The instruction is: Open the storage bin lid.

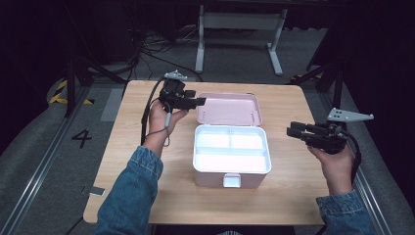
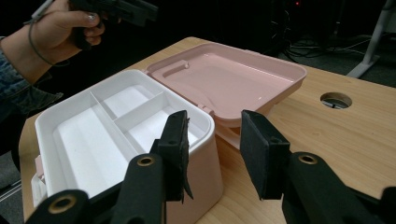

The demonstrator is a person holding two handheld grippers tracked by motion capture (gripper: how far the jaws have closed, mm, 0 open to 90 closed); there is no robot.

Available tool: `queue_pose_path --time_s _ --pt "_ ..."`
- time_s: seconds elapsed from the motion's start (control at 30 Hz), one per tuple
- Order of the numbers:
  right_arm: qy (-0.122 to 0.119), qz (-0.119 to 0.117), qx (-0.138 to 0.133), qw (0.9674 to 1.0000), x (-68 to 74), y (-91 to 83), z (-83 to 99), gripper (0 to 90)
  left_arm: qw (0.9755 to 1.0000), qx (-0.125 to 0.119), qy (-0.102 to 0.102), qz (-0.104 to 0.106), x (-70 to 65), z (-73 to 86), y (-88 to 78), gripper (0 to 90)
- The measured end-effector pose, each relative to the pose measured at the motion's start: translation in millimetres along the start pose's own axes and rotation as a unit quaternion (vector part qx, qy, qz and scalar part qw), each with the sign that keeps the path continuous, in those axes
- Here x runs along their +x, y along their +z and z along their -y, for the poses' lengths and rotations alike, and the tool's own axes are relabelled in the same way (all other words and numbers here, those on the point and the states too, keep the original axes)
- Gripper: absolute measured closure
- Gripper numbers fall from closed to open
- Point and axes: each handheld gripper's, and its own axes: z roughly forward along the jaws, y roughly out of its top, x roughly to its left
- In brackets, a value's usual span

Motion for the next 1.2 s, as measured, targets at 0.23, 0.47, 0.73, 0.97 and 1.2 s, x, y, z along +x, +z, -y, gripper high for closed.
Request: queue_pose_path --time_s 0.23,0.47,0.73,0.97,1.2 --pt "-0.01 -0.001 0.002 0.9999 -1.5 4.5 -4.5 61.8 0.9997 -0.011 0.022 0.002 -15.6 6.7 -32.1 43.4" --pt "-0.011 0.004 0.009 0.9999 -7.2 8.8 -7.6 60.6 0.9982 0.003 0.049 -0.035 -28.4 27.8 -71.3 42.6" --pt "-0.009 0.011 0.024 0.9996 -16.2 11.9 -8.0 58.8 0.9986 0.0 0.033 -0.043 -27.1 55.1 -101.4 41.3" --pt "-0.005 0.031 0.047 0.9984 -24.0 9.3 -3.4 57.5 0.9959 0.016 0.009 -0.088 -15.2 88.2 -124.1 41.3" --pt "0.005 0.049 0.07 0.9963 -32.1 7.8 4.5 56.1 0.9897 0.059 -0.004 -0.13 -0.6 107.6 -130.0 40.6"
